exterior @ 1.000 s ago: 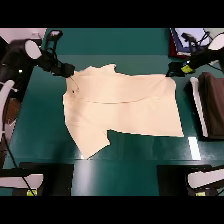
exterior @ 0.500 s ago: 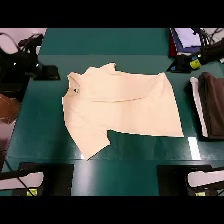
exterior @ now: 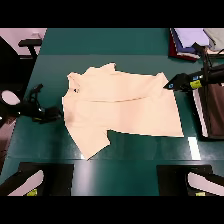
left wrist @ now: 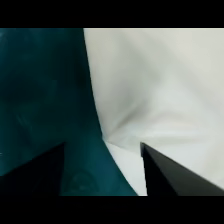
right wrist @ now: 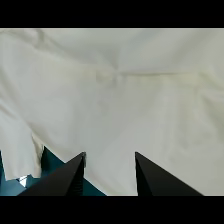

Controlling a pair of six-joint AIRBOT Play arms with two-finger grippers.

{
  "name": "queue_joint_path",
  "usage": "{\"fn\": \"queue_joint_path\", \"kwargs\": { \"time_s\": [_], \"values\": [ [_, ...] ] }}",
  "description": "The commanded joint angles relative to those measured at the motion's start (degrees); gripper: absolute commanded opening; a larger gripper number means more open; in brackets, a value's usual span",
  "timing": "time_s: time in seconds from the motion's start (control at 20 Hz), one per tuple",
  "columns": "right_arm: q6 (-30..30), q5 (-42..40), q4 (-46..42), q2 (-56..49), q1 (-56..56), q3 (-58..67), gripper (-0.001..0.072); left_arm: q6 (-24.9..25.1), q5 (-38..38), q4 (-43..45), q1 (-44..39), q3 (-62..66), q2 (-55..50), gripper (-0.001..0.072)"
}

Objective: Fold the shirts.

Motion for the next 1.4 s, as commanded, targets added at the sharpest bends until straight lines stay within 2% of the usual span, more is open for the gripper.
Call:
{"fn": "queue_joint_path", "kwargs": {
  "time_s": [0.0, 0.1, 0.2, 0.35, 0.4, 0.5, 0.55, 0.7, 0.85, 0.9, 0.95, 1.0, 1.15, 1.25, 1.35],
  "values": [
    [-0.3, -2.1, 0.5, 3.2, 0.3, -3.3, 0.0364, 2.6, 6.3, -8.8, 0.4, -8.5, 1.2, 0.055],
    [-0.3, -2.2, 0.5, 4.0, 0.2, -3.3, 0.0364, 4.1, 7.3, -11.9, -0.2, -9.3, 1.2, 0.055],
    [-0.3, -2.2, 0.5, 4.0, 0.2, -3.3, 0.0364, 4.0, 9.1, -11.3, -3.3, -9.4, 1.2, 0.055],
    [-0.3, -2.0, 0.5, 4.0, 0.2, -3.3, 0.0364, 1.4, 10.6, -11.0, -7.5, -9.4, 1.2, 0.0549],
    [-0.3, -1.7, 0.5, 4.0, -0.3, -3.3, 0.0364, 0.7, 10.6, -10.9, -8.0, -9.4, 1.2, 0.0472],
    [-0.3, 0.2, 0.3, 4.0, -1.9, -3.3, 0.0364, 0.6, 10.5, -10.9, -8.0, -9.3, 1.2, 0.0092],
    [-0.3, 2.0, -0.3, 4.0, -3.3, -3.3, 0.0364, 0.6, 10.3, -10.9, -8.0, -9.0, 1.2, 0.0026],
    [0.2, 6.9, -6.6, 4.6, -8.9, -5.0, 0.0364, 0.6, 8.8, -10.9, -8.0, -5.9, 2.2, 0.0024],
    [1.7, 5.2, -13.2, 9.1, -18.1, -16.1, 0.0365, 0.6, 7.9, -10.9, -8.0, -3.1, 4.4, 0.0025],
    [1.9, 4.3, -15.1, 10.6, -21.6, -20.8, 0.0386, 0.6, 7.8, -10.9, -8.0, -2.4, 4.7, 0.0025],
    [1.9, 3.8, -16.0, 11.6, -25.0, -24.9, 0.0509, 0.7, 7.6, -10.9, -8.0, -2.0, 4.7, 0.0025],
    [1.9, 3.3, -16.0, 12.4, -28.6, -29.0, 0.0588, 1.0, 7.5, -11.0, -8.0, -1.9, 4.7, 0.0025],
    [1.9, 1.4, -14.3, 13.0, -35.5, -38.2, 0.0563, 1.0, 7.5, -11.0, -8.0, -1.9, 4.7, 0.0025],
    [1.9, -1.3, -12.4, 12.7, -36.3, -42.3, 0.0503, 1.0, 7.4, -11.0, -8.0, -1.9, 4.7, 0.0025],
    [1.9, -3.1, -10.8, 11.2, -34.7, -44.4, 0.0503, 1.0, 7.1, -11.0, -8.0, -1.9, 4.7, 0.0025]
  ]
}}
